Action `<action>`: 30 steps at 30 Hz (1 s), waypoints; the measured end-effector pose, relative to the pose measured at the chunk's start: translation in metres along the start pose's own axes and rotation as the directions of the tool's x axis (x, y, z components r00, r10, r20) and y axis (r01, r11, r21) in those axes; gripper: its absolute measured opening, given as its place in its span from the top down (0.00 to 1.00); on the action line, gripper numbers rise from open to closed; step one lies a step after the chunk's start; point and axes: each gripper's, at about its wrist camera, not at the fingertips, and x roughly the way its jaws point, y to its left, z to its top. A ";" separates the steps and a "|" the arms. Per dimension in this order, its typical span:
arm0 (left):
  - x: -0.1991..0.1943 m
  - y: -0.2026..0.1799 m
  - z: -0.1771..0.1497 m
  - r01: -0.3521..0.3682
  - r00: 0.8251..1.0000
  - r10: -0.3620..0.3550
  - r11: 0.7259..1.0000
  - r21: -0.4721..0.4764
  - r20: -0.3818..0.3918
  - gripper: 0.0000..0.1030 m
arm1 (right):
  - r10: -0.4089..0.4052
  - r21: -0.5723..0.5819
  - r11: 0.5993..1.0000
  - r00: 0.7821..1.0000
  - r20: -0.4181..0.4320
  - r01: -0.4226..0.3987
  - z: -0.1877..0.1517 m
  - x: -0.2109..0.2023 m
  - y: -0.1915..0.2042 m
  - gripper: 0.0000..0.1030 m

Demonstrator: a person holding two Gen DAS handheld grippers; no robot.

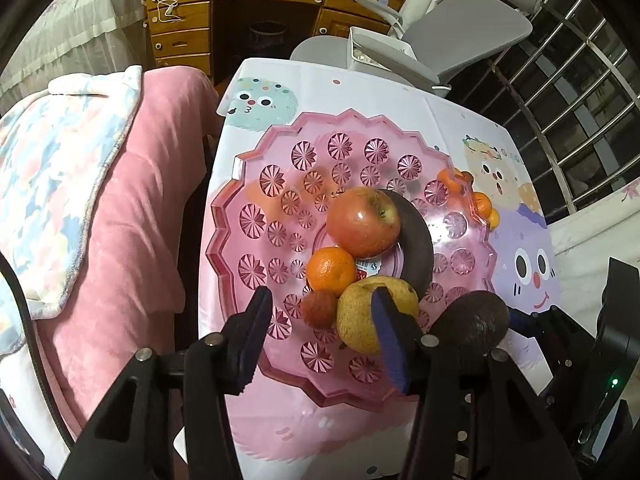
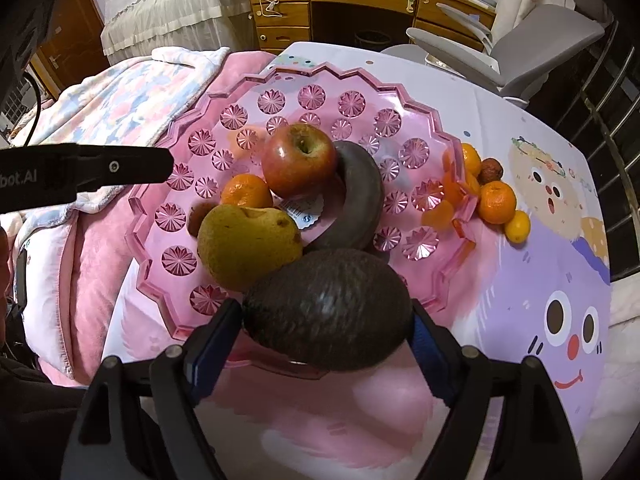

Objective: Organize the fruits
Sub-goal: 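Release the date from the left tool while the right tool releases the avocado into the bowl, then grasp an orange with the left tool while the right tool grasps a small yellow citrus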

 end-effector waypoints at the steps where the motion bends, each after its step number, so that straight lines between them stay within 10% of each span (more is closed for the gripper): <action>1: -0.001 0.000 0.000 -0.004 1.000 0.004 1.000 -0.003 0.001 0.45 | 0.000 -0.002 1.000 1.000 0.003 0.000 0.000 -0.001 0.000 0.19; 8: -0.015 -0.005 -0.006 -0.020 0.999 0.020 1.000 -0.023 0.025 0.35 | -0.003 0.004 1.000 0.993 0.115 0.003 0.003 -0.032 -0.008 0.13; 30: -0.030 -0.104 -0.018 -0.035 0.998 0.036 0.999 -0.019 0.042 0.16 | -0.001 -0.016 1.000 0.997 0.077 0.002 -0.026 -0.064 -0.093 0.13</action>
